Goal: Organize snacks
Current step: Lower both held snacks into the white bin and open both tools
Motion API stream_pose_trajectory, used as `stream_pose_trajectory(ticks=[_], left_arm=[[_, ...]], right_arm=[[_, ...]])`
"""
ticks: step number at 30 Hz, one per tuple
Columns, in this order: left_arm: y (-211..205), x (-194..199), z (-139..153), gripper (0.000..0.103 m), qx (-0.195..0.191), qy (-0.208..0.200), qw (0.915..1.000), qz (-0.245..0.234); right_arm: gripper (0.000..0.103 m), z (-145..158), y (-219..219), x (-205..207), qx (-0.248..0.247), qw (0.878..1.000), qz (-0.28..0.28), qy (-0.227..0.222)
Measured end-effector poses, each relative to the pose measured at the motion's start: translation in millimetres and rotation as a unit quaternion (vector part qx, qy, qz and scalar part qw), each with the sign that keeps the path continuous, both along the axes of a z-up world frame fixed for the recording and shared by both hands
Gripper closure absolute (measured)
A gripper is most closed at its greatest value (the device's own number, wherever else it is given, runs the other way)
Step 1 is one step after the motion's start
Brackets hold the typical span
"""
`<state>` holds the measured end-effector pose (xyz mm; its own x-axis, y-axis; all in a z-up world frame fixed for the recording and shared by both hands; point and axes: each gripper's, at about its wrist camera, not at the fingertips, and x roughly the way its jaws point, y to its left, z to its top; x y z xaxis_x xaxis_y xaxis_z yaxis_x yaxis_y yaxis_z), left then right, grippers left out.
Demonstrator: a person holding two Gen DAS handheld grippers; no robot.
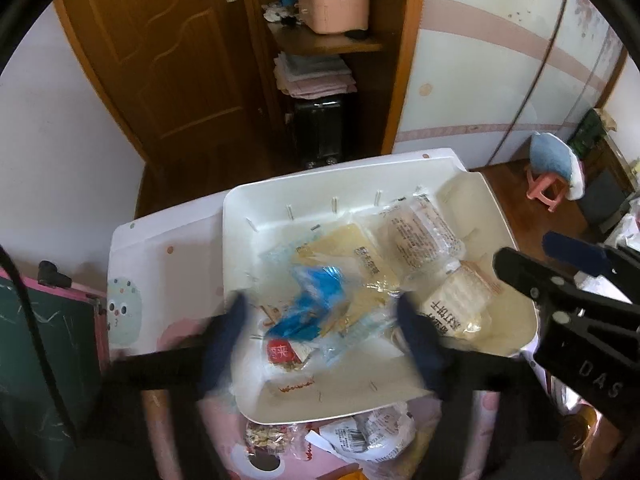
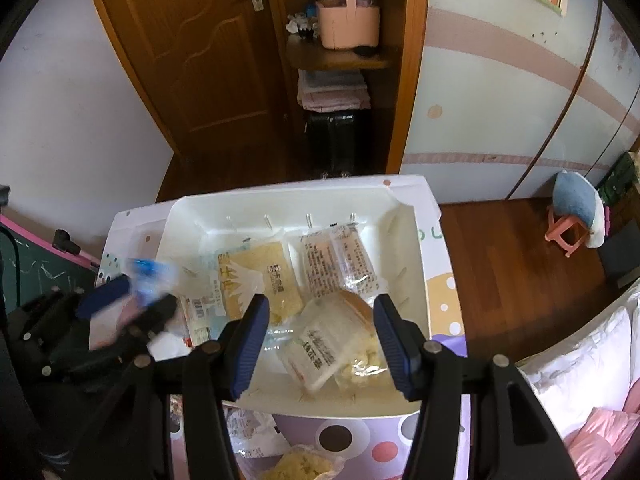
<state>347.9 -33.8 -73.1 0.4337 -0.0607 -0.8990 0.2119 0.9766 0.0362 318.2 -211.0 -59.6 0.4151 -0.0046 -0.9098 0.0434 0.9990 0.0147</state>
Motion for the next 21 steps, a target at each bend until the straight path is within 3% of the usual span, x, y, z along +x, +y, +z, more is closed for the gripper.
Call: stream_pose_trajectory(ticks=[11,21], left_arm=[[12.9,-1.9,0.2,0.018,0.001,-0.005,0.9999,0.014],[18.7,-16.7,15.1,0.018,0.002,-0.019,0.9995,0.024]], right_arm=[[0.045,-8.1,-6.2,-3.2,0.017,1.000,-0.016,0.012],[0.045,2.0,-5.1,-13.7,0.020,1.000,-0.011,0.003]])
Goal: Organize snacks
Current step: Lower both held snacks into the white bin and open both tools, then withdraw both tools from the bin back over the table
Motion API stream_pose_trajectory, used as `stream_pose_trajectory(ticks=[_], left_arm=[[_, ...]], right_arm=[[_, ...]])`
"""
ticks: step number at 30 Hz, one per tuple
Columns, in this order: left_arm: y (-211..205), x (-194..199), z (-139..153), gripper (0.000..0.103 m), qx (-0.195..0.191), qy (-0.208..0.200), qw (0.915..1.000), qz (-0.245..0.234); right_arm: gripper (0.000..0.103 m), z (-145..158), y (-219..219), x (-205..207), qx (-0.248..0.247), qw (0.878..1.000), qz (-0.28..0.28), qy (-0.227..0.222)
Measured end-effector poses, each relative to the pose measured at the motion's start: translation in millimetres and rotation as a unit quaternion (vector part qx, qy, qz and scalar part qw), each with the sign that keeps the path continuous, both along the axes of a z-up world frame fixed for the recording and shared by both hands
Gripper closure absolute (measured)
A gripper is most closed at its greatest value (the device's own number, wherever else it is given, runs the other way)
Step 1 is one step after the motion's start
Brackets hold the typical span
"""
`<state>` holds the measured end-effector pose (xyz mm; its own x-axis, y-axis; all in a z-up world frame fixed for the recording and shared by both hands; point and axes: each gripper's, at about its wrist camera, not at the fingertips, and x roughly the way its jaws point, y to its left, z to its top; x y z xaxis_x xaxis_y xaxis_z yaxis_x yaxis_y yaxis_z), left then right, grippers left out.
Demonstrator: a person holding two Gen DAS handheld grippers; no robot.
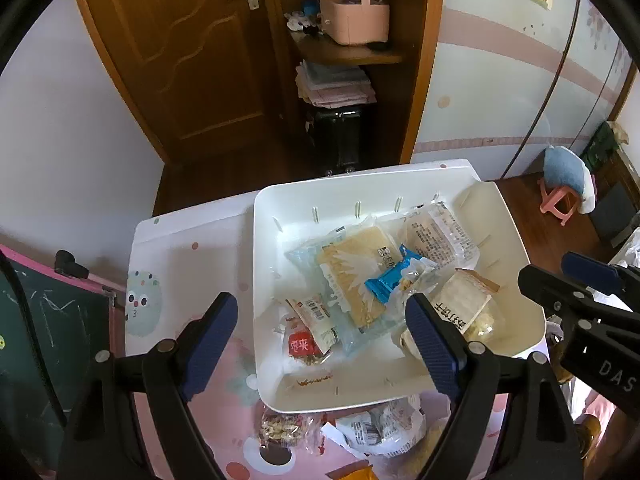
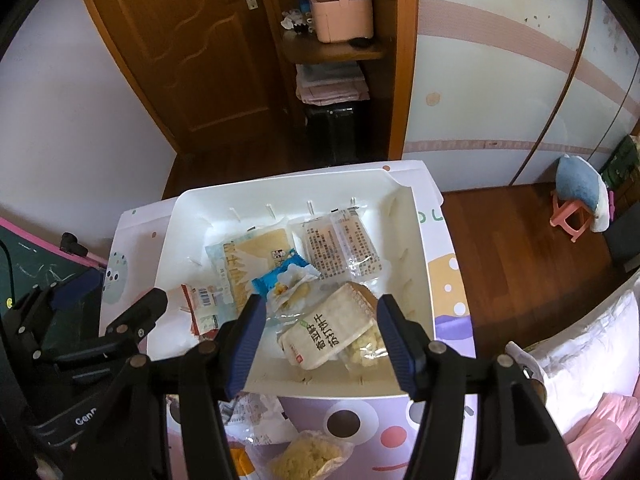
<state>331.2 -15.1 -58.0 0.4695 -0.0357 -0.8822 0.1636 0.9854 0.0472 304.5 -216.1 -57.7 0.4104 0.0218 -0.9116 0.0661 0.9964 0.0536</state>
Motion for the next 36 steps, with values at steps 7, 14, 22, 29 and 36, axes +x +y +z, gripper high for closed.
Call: stream_pose_trajectory(ticks=[7,14,22,29,36], left_arm=[[5.9,-20.0,16.0,0.018,-0.003,-0.015,0.9998,0.013],[15.0,-53.3,34.6,0.018,-0.008,-0.033,0.9991,0.028],[29.1,-101.5,49.4,0.017,-0.011,-0.048,0.9977,0.047],[50.5,-142.4,50.8,0.017,-0.009,-0.053,0.9961,0.069],[79.4,-166.5,36.6,0.017,-0.014,-0.040,0.9932,0.109]], right_arm=[[0.045,13.9,-0.4,-17.8,0.003,1.000,0.003,-0.013],[0.044,29.4,-1.8,-45.7,0.006,1.000,0.009,-0.028],[0.044,43.8,-2.5,-85.6,0.008,0.999,0.023,-0.040],[0.041,43.8,-1.4,-117.9,0.009,0.999,0.036,-0.039],[0.040,28.3,0.0,-141.1,0.014,0.999,0.046,-0.022]])
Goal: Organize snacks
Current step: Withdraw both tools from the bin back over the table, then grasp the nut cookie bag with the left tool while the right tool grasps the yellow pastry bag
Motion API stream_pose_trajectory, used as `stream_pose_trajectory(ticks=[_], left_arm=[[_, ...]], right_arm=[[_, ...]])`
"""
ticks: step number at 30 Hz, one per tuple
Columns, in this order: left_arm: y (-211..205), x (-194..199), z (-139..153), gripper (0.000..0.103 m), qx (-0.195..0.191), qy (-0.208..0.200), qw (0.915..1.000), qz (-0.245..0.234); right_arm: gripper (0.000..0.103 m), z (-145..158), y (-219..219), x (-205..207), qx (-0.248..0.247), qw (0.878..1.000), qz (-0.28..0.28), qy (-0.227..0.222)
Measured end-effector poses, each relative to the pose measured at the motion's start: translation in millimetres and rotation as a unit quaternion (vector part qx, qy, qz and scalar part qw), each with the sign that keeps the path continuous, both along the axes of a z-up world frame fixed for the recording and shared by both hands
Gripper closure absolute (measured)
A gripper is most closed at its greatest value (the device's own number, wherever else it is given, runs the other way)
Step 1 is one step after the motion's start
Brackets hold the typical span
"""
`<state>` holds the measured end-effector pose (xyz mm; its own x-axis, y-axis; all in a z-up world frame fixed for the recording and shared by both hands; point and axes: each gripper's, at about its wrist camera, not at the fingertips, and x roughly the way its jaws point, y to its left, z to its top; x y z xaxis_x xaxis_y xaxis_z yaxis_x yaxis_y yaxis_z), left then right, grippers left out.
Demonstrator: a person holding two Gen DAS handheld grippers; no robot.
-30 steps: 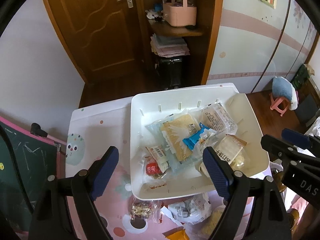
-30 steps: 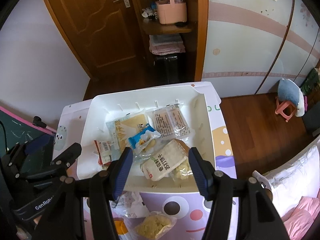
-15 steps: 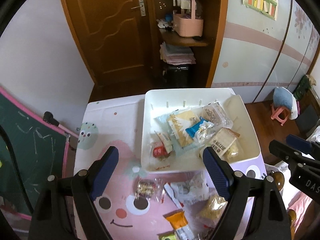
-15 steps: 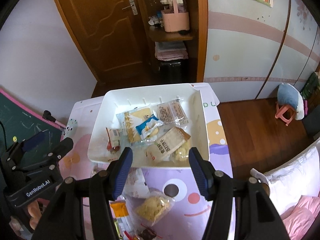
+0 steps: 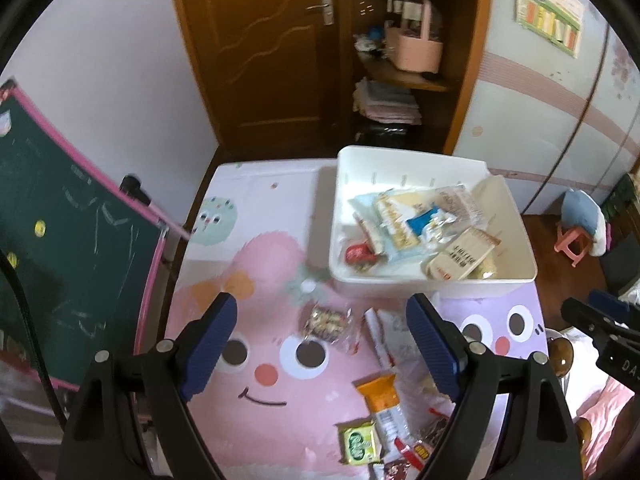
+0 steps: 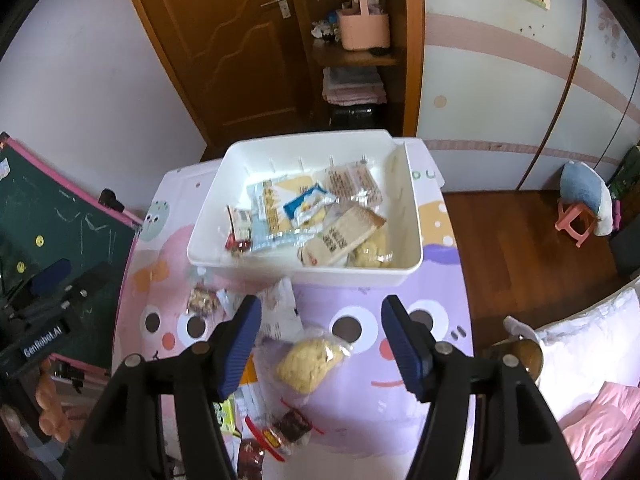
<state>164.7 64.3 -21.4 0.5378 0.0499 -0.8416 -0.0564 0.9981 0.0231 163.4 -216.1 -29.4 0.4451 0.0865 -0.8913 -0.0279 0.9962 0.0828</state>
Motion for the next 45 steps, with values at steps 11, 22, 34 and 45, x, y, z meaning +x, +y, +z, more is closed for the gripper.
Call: stream_pose_trajectory(ticks=[11,22,34,45], left_arm=[[30.1,-8.9,-69.8,0.017,-0.014,0.062,0.9972,0.040],[33.6,32.0,-148.5,0.017,-0.034,0.130,0.9902,0.037],[25.0,91.2,-205.9,0.017,-0.027,0.176,0.9838,0.016],[7.0,99.9,-231.2,0.043,-0.036,0.203,0.9782,-0.023]], right_arm=[[0.040,-63.6,4.5,-14.2,0.013,0.998,-0.006,0.063],[0.026,-144.5,9.3,-5.0,0.033,0.990,-0.044,0.130],[0.022,-202.5,13.8,13.8,0.031,0.978,-0.089,0.189],[0.031,-210.5,35.5,13.5,-0.045,0.978,-0.064,0.192]])
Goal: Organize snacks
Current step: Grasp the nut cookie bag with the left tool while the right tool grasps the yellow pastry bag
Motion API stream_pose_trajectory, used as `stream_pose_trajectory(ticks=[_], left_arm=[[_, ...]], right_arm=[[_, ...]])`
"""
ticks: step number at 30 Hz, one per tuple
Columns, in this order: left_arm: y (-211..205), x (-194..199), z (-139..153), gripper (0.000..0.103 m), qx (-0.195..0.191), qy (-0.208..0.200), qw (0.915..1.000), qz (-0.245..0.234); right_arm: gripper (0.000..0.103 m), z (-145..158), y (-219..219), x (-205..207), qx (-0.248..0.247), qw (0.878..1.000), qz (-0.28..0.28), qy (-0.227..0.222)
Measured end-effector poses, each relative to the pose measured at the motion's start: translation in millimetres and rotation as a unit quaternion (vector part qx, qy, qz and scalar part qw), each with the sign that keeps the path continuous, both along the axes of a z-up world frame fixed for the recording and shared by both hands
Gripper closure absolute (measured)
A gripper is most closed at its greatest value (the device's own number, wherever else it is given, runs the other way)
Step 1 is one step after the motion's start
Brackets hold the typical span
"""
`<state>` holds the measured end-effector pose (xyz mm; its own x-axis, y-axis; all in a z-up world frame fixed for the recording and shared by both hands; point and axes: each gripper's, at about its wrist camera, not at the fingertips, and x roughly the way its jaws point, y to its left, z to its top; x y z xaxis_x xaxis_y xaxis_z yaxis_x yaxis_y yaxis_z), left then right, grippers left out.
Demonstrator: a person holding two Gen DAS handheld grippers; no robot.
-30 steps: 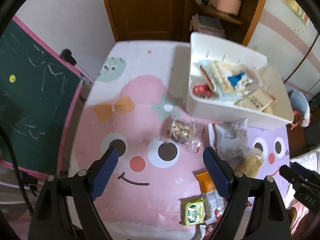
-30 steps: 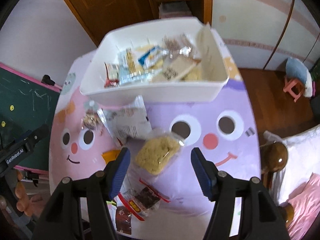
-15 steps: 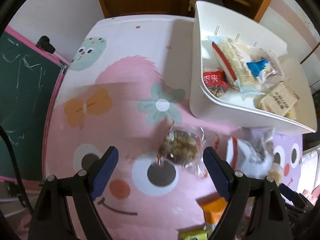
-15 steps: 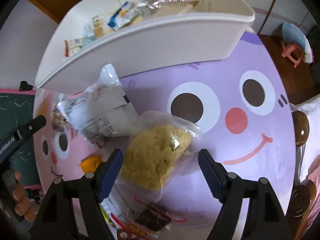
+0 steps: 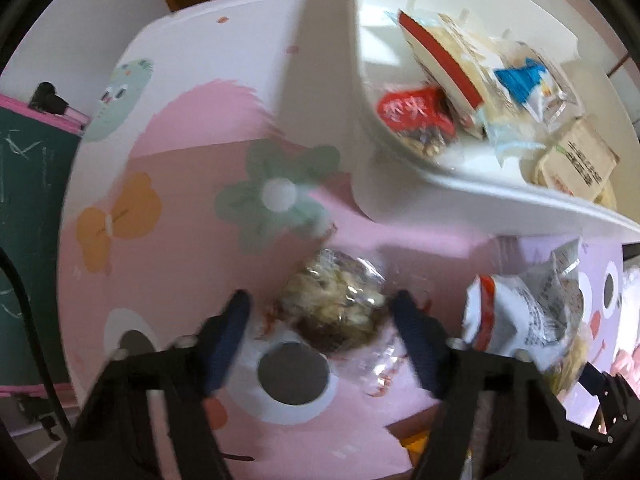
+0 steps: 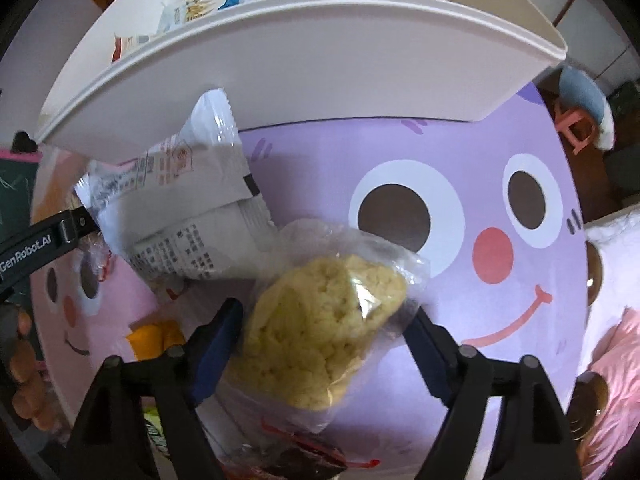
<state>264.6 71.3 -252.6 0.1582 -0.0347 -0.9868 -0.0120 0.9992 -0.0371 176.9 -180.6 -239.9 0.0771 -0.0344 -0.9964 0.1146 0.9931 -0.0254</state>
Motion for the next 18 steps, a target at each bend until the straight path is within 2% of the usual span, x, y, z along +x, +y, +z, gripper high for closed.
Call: stream_pose_trajectory(ticks=[2,6,12,18], left_arm=[[-2.6,-2.4,1.4,0.050,-0.003,-0.005,1.0000,0.000],[-7.8,-6.6,5.4,0.055,0.008,-0.021,0.9997,-0.005],[-9.9,-18.8,17.0,0.057,0.018,-0.035,0.9992,0.001],[-0.8,-46.8,45.7,0.057,0.015,-0.052,0.9984,0.015]], right_arm=[[0.038,1.2,3.6,-1.9,-0.007,1.000,0.005,-0.005],[0.046,5.3,5.1,-6.3,-0.006,1.000,0.014,-0.010],[0.048,11.8,12.3,-10.3,-0.011,1.000,0.022,-0.018],[0.048,37.4,4.1,-16.0,-0.011,0.999,0.029,-0.045]])
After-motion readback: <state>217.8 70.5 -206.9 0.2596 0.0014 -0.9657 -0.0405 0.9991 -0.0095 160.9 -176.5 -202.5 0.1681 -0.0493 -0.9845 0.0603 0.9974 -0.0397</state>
